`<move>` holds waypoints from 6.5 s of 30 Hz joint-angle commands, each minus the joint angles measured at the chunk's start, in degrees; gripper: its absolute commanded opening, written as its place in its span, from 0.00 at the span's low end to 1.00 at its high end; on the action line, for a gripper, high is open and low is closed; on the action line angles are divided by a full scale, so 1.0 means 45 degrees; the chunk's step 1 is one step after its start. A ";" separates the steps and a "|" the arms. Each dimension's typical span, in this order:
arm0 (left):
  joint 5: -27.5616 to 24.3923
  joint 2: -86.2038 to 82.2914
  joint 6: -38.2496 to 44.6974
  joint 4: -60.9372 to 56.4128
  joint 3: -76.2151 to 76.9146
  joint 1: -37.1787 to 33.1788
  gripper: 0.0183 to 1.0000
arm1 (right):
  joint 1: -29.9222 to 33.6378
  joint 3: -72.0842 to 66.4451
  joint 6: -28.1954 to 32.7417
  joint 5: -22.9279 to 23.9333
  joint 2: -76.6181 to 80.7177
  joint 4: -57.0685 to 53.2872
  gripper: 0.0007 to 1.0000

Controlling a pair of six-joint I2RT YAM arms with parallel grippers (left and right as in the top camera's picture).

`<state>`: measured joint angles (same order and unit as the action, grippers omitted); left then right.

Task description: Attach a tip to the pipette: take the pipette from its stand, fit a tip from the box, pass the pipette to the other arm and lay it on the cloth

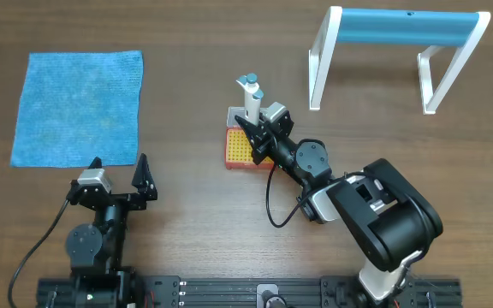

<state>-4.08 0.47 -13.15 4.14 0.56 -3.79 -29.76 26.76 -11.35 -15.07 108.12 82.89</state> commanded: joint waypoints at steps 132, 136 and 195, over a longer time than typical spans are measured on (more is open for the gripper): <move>0.0141 -0.0063 -0.0019 0.0039 -0.0053 0.0049 0.98 | -0.0515 -0.0928 0.1122 -0.0131 0.1098 -0.1545 0.07; 0.0141 -0.0063 -0.0019 0.0034 -0.0053 0.0049 0.98 | -0.0515 -0.0928 0.1117 -0.0131 0.1098 -0.1214 0.07; 0.0141 -0.0063 -0.0019 0.0039 -0.0053 0.0049 0.98 | -0.0063 0.0563 0.1413 -0.0559 -0.2875 -0.1273 0.07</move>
<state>-4.08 0.47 -13.15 4.14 0.56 -3.79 -30.39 27.27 -5.65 -17.08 100.55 79.35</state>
